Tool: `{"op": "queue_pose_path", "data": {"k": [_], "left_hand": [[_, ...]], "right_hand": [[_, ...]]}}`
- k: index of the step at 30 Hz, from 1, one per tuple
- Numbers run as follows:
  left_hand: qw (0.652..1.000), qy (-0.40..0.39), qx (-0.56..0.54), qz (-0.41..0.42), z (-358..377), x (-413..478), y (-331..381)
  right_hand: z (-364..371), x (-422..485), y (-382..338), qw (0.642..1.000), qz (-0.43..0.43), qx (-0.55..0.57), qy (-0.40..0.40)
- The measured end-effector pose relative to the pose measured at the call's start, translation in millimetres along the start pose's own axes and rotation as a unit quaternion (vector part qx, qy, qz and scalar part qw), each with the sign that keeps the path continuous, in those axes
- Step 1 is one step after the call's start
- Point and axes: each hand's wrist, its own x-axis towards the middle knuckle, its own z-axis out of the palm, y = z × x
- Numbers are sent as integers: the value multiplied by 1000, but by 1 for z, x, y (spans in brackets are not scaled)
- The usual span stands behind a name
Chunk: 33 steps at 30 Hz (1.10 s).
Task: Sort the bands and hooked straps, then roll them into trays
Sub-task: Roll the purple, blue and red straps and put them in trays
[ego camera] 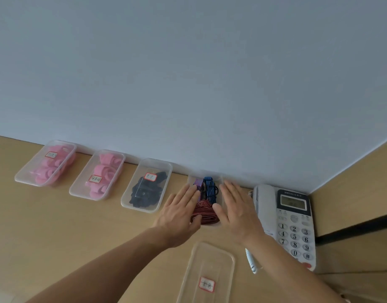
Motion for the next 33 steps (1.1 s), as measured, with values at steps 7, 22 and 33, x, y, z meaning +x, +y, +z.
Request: {"op": "queue_pose_path", "data": {"k": [7, 22, 33], "left_hand": [[998, 2, -23, 62, -6, -35, -25], [981, -124, 27, 148, -6, -78, -50], [980, -153, -11, 129, -11, -94, -53]], "right_hand": [[1, -58, -24, 996, 75, -5, -48], [71, -136, -109, 878, 470, -20, -88], [69, -129, -111, 817, 570, 65, -65]]}}
